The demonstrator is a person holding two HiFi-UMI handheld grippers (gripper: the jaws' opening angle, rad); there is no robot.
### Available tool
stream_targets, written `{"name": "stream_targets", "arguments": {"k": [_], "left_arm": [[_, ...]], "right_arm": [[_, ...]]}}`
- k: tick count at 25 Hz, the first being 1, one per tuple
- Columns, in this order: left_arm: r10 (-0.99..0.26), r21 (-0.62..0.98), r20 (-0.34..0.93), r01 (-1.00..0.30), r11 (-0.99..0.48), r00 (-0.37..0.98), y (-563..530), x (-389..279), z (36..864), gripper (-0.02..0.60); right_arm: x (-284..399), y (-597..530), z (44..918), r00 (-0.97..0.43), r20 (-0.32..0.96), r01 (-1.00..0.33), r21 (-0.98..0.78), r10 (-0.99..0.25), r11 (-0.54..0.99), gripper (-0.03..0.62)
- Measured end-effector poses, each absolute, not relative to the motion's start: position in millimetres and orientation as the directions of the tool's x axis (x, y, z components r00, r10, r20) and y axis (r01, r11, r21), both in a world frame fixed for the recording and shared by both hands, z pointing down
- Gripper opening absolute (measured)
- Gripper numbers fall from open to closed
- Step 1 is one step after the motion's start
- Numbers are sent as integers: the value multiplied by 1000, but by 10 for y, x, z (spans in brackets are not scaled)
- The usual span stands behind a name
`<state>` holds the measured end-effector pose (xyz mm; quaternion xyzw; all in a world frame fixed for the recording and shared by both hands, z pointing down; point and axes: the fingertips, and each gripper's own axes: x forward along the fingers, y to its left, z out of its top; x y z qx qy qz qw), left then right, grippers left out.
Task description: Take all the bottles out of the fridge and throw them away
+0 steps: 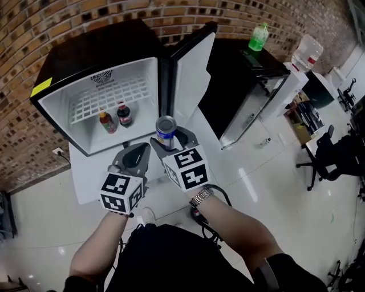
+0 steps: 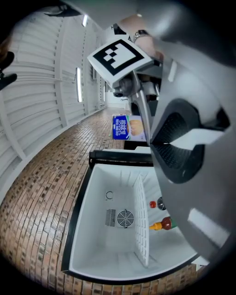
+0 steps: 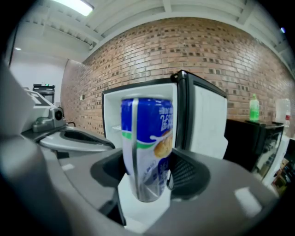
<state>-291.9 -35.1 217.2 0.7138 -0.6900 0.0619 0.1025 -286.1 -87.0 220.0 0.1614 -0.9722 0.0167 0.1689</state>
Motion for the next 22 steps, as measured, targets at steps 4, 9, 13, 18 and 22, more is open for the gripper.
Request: {"name": "stream_targets", "arguments": {"k": [4, 9, 13, 18, 22], "left_arm": [[-963, 69, 263, -997, -39, 56, -332, -2520, 2351, 3], [-943, 64, 319, -995, -80, 96, -328, -1956, 2617, 3], [-916, 56, 373, -989, -140, 151, -364, -1536, 2901, 3], [-854, 82, 462, -970, -228, 240, -419, -1077, 3354, 3], [-800, 116, 513, -948, -297, 313, -486, -784, 3751, 3]], "right_arm": [[-2345, -817, 2409, -877, 358, -342, 3, -320, 940, 268], [-1696, -754, 2726, -855, 395, -379, -34, -336, 925, 268], [-1280, -743, 3039, -831, 432, -418, -67, -351, 906, 268], [-817, -720, 3510, -785, 496, -493, -134, -372, 860, 268], [-479, -702, 3960, -737, 553, -565, -190, -388, 803, 268]]}}
